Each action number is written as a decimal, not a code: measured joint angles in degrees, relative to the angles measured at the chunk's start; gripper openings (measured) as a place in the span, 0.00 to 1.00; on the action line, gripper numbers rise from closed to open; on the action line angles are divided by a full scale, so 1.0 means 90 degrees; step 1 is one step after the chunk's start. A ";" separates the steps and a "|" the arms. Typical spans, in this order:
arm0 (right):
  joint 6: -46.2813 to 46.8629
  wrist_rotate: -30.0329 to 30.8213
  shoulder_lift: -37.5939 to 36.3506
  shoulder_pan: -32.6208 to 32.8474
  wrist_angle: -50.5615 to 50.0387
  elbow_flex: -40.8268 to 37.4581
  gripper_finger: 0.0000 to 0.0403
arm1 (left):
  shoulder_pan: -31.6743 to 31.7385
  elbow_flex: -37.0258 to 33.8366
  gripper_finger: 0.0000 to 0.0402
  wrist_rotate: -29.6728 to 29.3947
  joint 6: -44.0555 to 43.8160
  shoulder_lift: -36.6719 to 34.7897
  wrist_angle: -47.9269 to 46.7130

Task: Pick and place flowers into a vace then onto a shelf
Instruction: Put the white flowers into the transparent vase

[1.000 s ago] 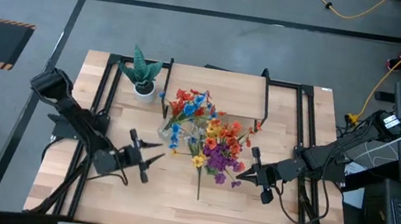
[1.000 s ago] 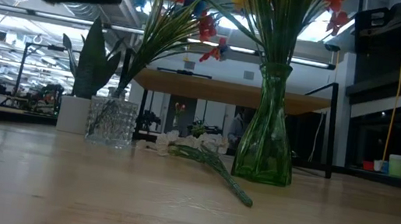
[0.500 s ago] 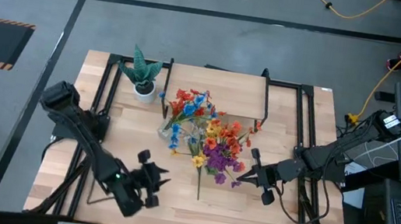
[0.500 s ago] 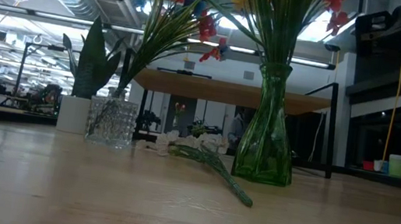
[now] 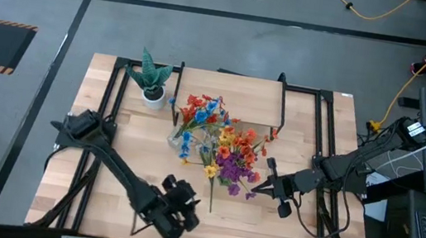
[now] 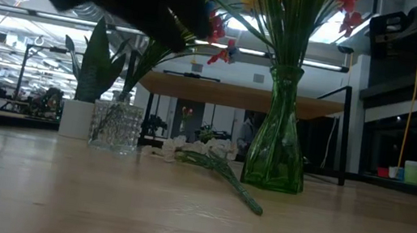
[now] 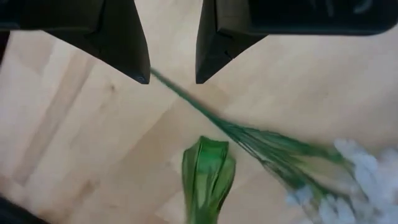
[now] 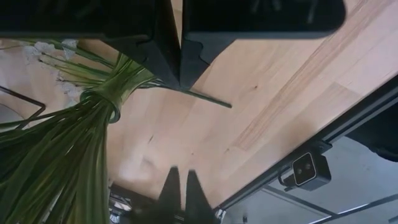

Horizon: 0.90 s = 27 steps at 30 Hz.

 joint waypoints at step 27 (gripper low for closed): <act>0.0013 0.0000 -0.0001 0.0000 -0.0045 0.0000 0.02 | 0.0809 0.0014 0.28 0.0714 0.1219 0.0511 0.1748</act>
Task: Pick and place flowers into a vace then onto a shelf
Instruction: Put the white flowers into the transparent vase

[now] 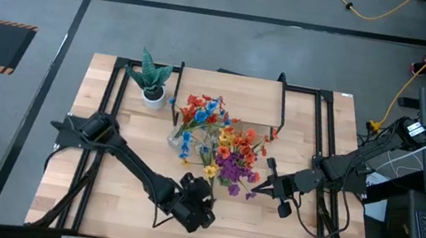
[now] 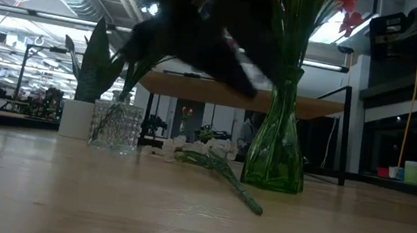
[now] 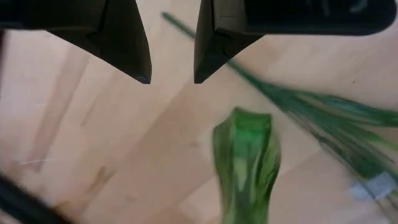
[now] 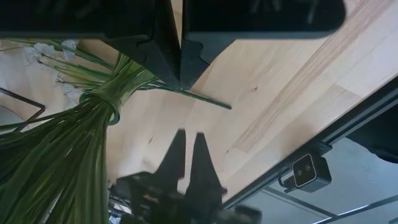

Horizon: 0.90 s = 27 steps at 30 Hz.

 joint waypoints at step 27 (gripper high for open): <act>0.0002 -0.0001 0.0000 0.0002 -0.0037 0.0000 0.02 | 0.0593 -0.0009 0.28 0.1045 -0.0736 0.0704 -0.0365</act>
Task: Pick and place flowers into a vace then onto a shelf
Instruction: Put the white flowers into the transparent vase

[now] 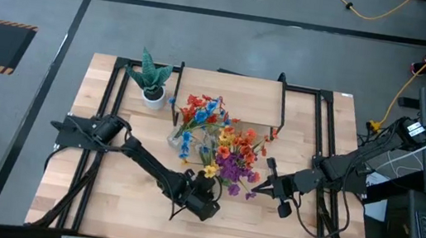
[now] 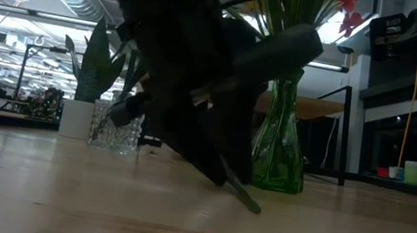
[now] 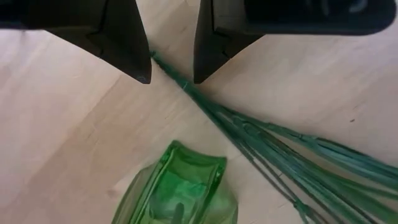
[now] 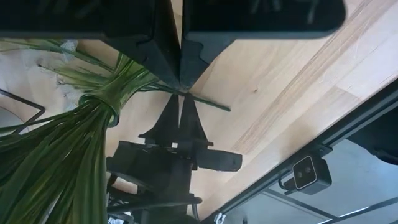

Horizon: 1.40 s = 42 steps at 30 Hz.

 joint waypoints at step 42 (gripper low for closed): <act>0.0005 0.0000 0.0000 0.0000 -0.0002 0.0000 0.02 | -0.0460 0.0041 0.10 0.1412 -0.0707 -0.0079 -0.2617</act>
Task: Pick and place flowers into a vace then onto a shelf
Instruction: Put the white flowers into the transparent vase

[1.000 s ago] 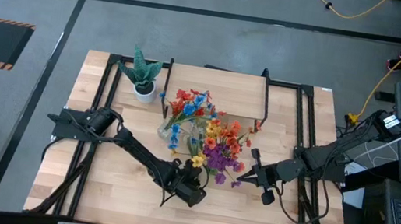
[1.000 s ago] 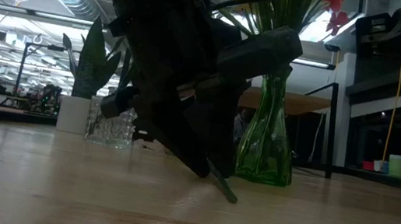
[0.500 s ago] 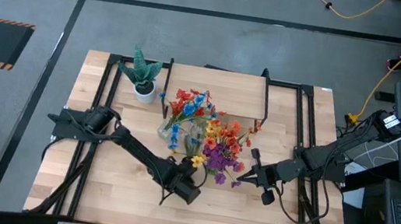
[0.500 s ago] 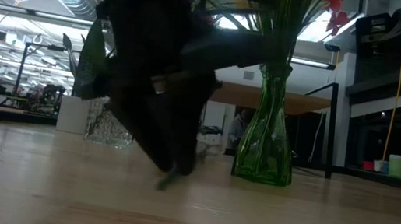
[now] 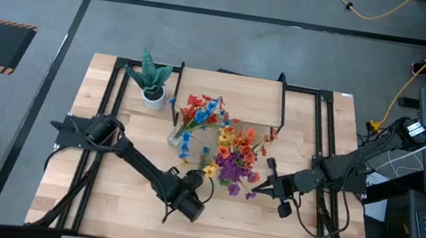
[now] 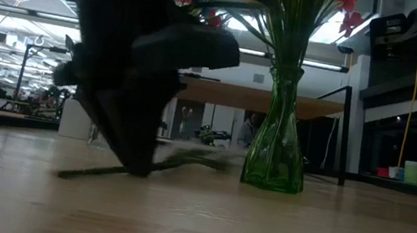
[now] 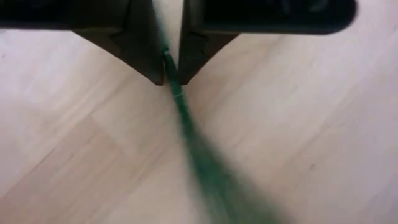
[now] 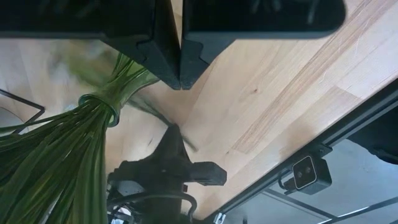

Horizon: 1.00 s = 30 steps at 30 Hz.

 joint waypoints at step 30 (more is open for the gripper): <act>0.0150 0.0001 0.0000 0.0000 0.0061 0.0000 0.02 | -0.1919 -0.0075 0.19 0.2207 -0.3876 -0.0610 -0.0982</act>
